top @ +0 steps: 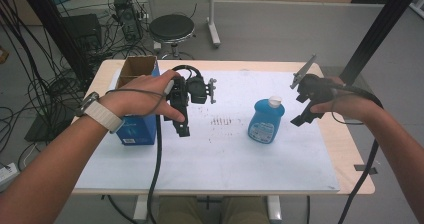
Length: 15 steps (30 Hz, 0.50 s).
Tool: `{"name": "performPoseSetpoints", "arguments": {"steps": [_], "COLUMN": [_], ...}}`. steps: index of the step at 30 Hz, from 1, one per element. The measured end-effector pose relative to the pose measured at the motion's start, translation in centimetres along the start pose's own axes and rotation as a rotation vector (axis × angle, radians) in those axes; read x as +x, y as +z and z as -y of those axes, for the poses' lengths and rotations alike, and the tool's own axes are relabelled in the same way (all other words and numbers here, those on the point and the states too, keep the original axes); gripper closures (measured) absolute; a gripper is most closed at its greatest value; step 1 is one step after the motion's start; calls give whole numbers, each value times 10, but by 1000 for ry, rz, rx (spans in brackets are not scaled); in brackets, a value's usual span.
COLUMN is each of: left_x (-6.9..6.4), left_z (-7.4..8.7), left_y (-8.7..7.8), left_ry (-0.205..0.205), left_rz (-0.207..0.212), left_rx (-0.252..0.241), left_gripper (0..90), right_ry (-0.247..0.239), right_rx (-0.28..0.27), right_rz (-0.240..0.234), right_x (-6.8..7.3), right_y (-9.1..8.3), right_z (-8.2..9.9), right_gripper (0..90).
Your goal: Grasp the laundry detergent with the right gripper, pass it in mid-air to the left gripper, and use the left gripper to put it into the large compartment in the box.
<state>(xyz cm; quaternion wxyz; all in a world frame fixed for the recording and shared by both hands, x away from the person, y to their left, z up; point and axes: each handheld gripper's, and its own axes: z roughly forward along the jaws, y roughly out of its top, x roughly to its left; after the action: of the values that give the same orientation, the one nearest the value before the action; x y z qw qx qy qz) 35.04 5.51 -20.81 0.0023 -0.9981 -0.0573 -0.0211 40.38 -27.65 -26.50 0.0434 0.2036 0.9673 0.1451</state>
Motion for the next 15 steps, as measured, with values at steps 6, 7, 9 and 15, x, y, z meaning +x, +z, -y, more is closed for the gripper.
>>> {"name": "performPoseSetpoints", "arguments": {"steps": [6, 7, 9, 15], "left_x": [0, 0, -1, -1], "left_z": [-1, -1, -1, -1], "left_y": [1, 1, 1, 3], "left_ry": [-1, -2, -3, -5], "left_rz": [-2, -1, -1, 0], "left_rx": [-1, -2, -1, -7], "left_gripper": [100, 100, 100, 100], "right_ry": [20, 22, 25, 27], "right_rx": [-22, -26, -30, -43], "right_rz": [-6, -8, -10, -16], "right_x": [-1, -1, -1, 1], "right_y": [0, 0, 0, 1], "right_z": [3, 3, 4, 4], "right_gripper": [58, 54, 52, 50]}}
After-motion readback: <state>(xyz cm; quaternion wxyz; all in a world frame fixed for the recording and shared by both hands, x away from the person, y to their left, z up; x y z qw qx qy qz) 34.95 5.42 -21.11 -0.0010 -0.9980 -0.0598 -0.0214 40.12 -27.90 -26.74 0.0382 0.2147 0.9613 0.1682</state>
